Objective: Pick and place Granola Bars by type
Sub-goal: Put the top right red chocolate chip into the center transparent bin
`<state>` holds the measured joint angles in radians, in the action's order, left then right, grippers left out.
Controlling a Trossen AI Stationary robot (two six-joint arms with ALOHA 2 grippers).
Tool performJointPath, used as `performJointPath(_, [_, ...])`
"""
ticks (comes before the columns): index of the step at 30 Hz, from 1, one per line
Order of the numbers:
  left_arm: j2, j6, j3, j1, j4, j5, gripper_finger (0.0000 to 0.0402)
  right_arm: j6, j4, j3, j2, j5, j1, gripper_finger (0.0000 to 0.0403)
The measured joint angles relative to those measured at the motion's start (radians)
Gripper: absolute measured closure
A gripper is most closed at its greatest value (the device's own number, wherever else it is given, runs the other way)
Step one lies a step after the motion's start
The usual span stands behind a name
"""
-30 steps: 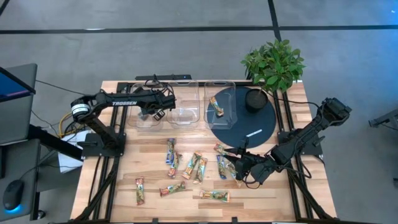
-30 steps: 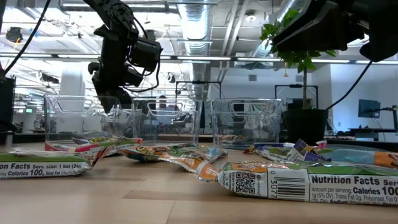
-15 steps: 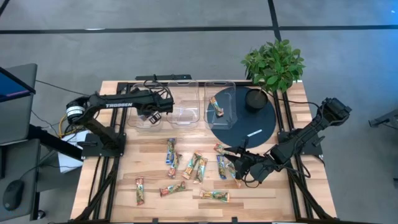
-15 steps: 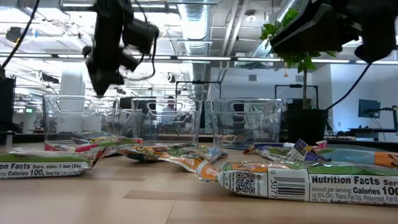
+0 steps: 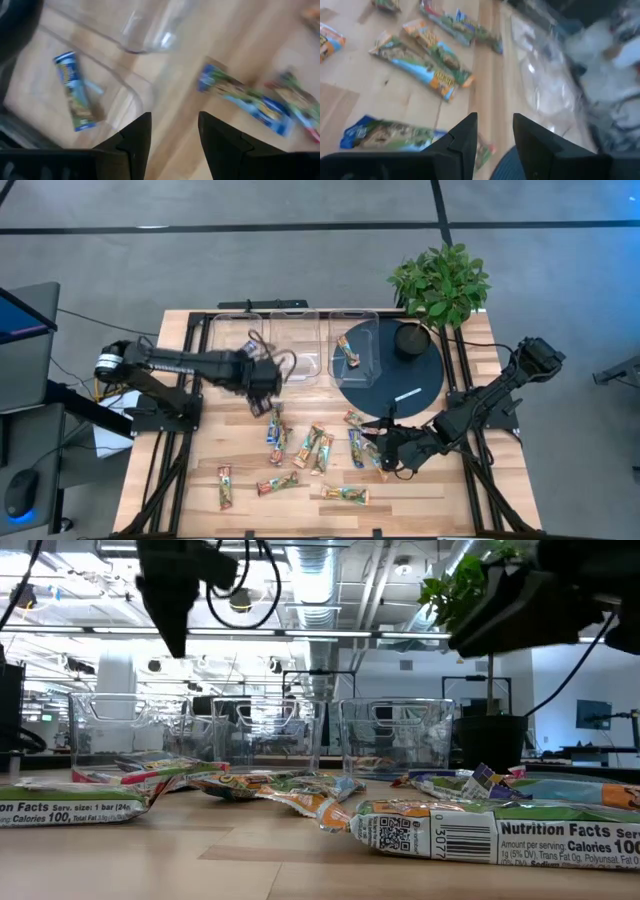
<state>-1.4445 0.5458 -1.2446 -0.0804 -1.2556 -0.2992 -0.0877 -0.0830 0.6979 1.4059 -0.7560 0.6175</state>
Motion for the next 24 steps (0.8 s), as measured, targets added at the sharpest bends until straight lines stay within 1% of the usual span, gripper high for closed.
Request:
performJointPath(3, [0.0,0.041,0.0,-0.11,0.036,-0.025,0.0244,0.138,-0.073,0.0,0.0,0.016,0.004,0.0285])
performJointPath(6, [0.0,0.08,0.0,-0.226,0.084,-0.069,0.0244,0.236,-0.115,0.0,0.0,0.105,0.003,0.0285])
performJointPath(8, [-0.004,0.097,0.0,-0.305,0.134,-0.118,0.0244,0.295,-0.13,0.0,0.0,0.149,0.002,0.0285])
performJointPath(14, [-0.008,0.094,0.036,-0.525,0.31,-0.364,0.0244,0.47,-0.17,0.0,0.006,0.157,-0.021,0.0285])
performJointPath(17, [-0.008,0.092,0.073,-0.619,0.388,-0.505,0.0244,0.511,-0.176,0.0,0.022,0.166,-0.048,0.0285])
performJointPath(20, [-0.015,0.073,0.13,-0.694,0.509,-0.638,0.0244,0.531,-0.174,-0.001,0.023,0.166,-0.071,0.0284])
performJointPath(24, [-0.015,-0.013,0.233,-0.762,0.714,-0.764,0.0244,0.554,-0.179,0.0,0.024,0.173,-0.097,0.0271])
